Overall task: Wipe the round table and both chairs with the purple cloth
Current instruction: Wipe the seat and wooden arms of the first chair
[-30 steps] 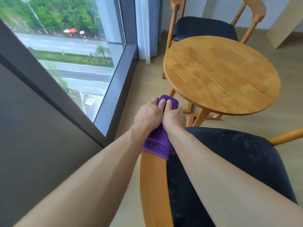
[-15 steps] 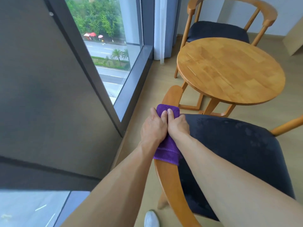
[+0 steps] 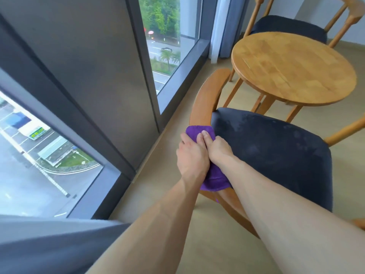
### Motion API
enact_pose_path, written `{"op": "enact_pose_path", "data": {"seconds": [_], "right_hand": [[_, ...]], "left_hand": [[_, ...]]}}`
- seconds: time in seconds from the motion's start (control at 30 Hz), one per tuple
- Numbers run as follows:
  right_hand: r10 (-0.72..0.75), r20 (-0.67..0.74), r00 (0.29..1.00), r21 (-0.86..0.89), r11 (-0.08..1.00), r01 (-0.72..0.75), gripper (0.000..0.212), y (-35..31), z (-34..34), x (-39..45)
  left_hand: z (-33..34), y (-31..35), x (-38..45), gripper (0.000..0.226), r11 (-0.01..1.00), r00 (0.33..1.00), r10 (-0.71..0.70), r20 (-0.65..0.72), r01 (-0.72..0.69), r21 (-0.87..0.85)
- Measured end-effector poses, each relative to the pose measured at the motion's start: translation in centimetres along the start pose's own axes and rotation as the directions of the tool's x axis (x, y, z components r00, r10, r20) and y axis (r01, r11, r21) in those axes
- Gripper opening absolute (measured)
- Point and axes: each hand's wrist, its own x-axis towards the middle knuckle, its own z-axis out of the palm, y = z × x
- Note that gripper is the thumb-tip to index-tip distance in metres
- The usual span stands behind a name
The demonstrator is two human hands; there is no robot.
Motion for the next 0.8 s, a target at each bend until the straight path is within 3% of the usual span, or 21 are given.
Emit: {"op": "enact_pose_path", "data": {"seconds": [0.13,0.2,0.33,0.43,0.53,0.7,0.8], "right_hand": [[-0.022,0.128,0.992,-0.063,0.998,0.03,0.074,2.4,-0.8,-2.2],[-0.036,0.216,0.976,-0.107,0.992,0.06,0.075,3.5,-1.8,-3.6],[-0.1,0.395,0.913,-0.167,0.97,0.178,0.064,5.7,-4.1,-6.0],[-0.104,0.485,0.868,-0.142,0.97,0.196,0.059,7.5,-5.7,-7.2],[-0.083,0.562,0.823,-0.07,0.987,0.147,0.055,9.2,-7.3,-8.5],[-0.065,0.623,0.78,-0.162,0.964,0.21,0.058,10.4,-10.3,-10.1],[-0.115,0.626,0.771,-0.257,0.903,0.343,0.056,10.7,-10.9,-10.4]], "left_hand": [[0.9,-0.1,-4.0,0.041,0.994,0.996,-0.087,-0.031,0.085,-0.069],[1.3,0.3,-6.2,0.044,0.957,0.974,-0.227,-0.017,0.22,-0.19],[2.7,0.1,-9.8,0.061,0.789,0.893,-0.441,0.087,0.432,-0.438],[5.0,-1.9,-11.2,0.09,0.627,0.857,-0.497,0.138,0.464,-0.625],[6.5,-2.0,-13.1,0.082,0.526,0.832,-0.534,0.154,0.469,-0.709],[6.1,2.0,-18.1,0.069,0.595,0.785,-0.62,0.015,0.482,-0.643],[6.7,3.0,-19.9,0.06,0.61,0.779,-0.624,-0.058,0.439,-0.659]]}}
